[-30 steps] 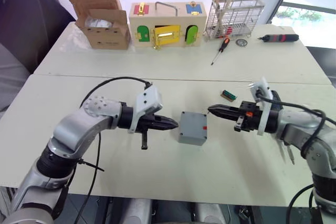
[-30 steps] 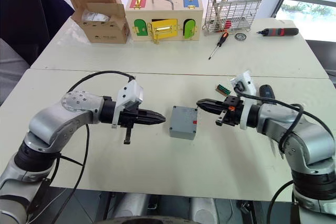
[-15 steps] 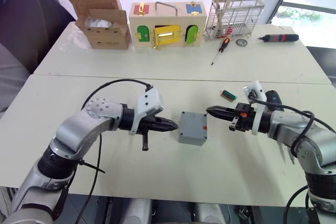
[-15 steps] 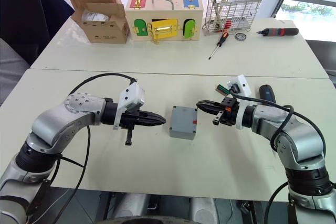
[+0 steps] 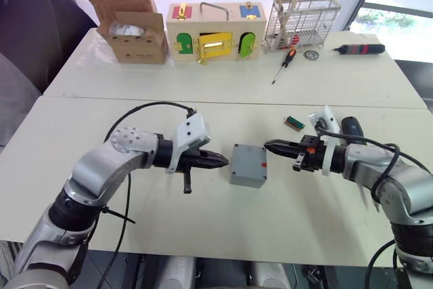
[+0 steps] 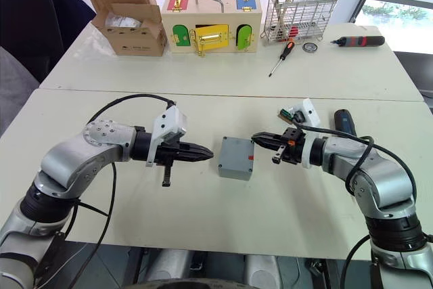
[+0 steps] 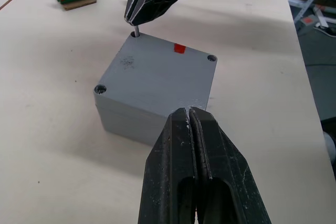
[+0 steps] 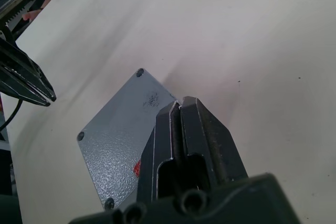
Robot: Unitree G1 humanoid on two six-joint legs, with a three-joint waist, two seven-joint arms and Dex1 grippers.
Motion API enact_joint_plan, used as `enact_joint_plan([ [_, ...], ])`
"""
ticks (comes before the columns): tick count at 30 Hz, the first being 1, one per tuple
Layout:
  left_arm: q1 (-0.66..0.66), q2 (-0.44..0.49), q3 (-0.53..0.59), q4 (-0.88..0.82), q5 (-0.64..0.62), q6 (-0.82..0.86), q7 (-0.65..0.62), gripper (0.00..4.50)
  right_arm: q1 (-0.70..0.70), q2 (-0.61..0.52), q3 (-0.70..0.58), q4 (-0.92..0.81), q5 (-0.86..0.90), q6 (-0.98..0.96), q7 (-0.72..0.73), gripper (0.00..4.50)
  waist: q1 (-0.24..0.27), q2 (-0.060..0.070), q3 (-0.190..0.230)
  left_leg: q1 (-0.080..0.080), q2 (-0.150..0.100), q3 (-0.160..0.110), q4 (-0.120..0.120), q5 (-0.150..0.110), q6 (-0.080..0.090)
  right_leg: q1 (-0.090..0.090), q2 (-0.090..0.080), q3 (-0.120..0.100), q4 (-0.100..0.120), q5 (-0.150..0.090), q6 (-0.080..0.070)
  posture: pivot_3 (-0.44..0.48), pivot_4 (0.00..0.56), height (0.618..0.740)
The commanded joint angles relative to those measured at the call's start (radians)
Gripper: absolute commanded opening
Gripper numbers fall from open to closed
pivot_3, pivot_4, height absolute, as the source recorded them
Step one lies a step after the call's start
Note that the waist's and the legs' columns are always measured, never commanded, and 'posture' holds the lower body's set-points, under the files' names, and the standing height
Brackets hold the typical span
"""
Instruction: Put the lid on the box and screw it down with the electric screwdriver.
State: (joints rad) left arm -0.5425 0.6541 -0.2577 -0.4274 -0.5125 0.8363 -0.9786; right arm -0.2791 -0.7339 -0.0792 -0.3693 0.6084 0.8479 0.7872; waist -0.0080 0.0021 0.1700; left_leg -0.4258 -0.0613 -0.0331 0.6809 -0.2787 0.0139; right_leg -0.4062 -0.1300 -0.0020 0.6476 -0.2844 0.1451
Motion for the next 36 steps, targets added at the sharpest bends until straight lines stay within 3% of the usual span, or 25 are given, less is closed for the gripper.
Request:
enact_joint_plan([
  [1, -0.001, -0.002, 0.009, -0.005, 0.0, -0.021, 0.0, 0.0, -0.021, 0.003, 0.008, -0.001, -0.018, -0.033, -0.002, 0.03, 0.0, 0.0, 0.0, 0.0, 0.0, 0.0, 0.0, 0.0, 0.0, 0.0, 0.0, 0.0, 0.0, 0.0, 0.0, 0.0, 0.15, 0.735],
  [11, -0.006, -0.008, 0.01, 0.001, 0.002, -0.022, 0.001, 0.0, -0.023, -0.007, 0.028, 0.008, -0.033, -0.038, 0.015, 0.03, 0.0, 0.0, 0.0, 0.0, 0.0, 0.0, 0.0, 0.0, 0.0, 0.0, 0.0, 0.0, 0.0, 0.0, 0.0, 0.0, 0.15, 0.735],
  [14, -0.006, -0.006, 0.017, -0.005, -0.004, -0.019, 0.0, 0.0, -0.02, -0.015, 0.027, -0.001, -0.032, -0.03, 0.024, 0.81, 0.0, 0.0, 0.0, 0.0, 0.0, 0.0, 0.0, 0.0, 0.0, 0.0, 0.0, 0.0, 0.0, 0.0, 0.0, 0.0, 0.15, 0.735],
  [18, -0.01, -0.006, 0.023, -0.006, -0.009, -0.018, 0.0, 0.0, -0.025, -0.035, 0.015, -0.007, -0.027, -0.023, 0.036, 2.89, 0.0, 0.0, 0.0, 0.0, 0.0, 0.0, 0.0, 0.0, 0.0, 0.0, 0.0, 0.0, 0.0, 0.0, 0.0, 0.0, 0.15, 0.735],
  [22, -0.019, -0.021, 0.029, -0.007, -0.015, -0.022, 0.004, 0.0, -0.071, -0.095, -0.055, -0.001, 0.001, 0.003, 0.05, 4.45, 0.0, 0.0, 0.0, 0.0, 0.0, 0.0, 0.0, 0.0, 0.0, 0.0, 0.0, 0.0, 0.0, 0.0, 0.0, 0.0, 0.15, 0.735],
  [25, -0.032, -0.047, 0.041, -0.02, -0.037, -0.024, 0.003, 0.0, -0.14, -0.218, -0.17, 0.031, 0.069, 0.087, 0.101, 4.45, 0.006, 0.001, 0.0, 0.0, 0.0, 0.0, 0.0, 0.0, 0.0, 0.0, 0.0, 0.0, 0.0, 0.0, 0.0, 0.0, 0.15, 0.735],
  [28, -0.047, -0.069, 0.034, -0.045, -0.053, -0.027, 0.001, 0.0, -0.189, -0.371, -0.205, 0.144, 0.028, 0.116, 0.132, 4.45, 0.017, 0.0, 0.0, 0.0, 0.0, 0.0, 0.0, 0.0, 0.0, 0.0, -0.001, 0.0, 0.0, 0.0, 0.0, 0.0, 0.15, 0.735],
  [32, -0.057, -0.106, -0.001, -0.086, -0.064, -0.038, 0.0, 0.0, -0.221, -0.553, -0.159, 0.331, -0.04, 0.096, 0.232, 4.48, 0.02, 0.0, 0.0, 0.0, 0.0, 0.001, 0.001, 0.0, 0.001, 0.001, -0.001, 0.0, -0.001, 0.0, 0.0, 0.0, 0.15, 0.735],
  [36, -0.052, -0.131, -0.056, -0.09, -0.025, -0.078, 0.001, 0.0, -0.309, -0.669, 0.022, 0.486, -0.122, 0.216, 0.29, 4.48, 0.015, 0.001, 0.0, 0.0, 0.0, 0.005, 0.001, -0.001, 0.002, 0.0, -0.003, 0.0, -0.002, 0.0, 0.0, 0.0, 0.15, 0.735],
])
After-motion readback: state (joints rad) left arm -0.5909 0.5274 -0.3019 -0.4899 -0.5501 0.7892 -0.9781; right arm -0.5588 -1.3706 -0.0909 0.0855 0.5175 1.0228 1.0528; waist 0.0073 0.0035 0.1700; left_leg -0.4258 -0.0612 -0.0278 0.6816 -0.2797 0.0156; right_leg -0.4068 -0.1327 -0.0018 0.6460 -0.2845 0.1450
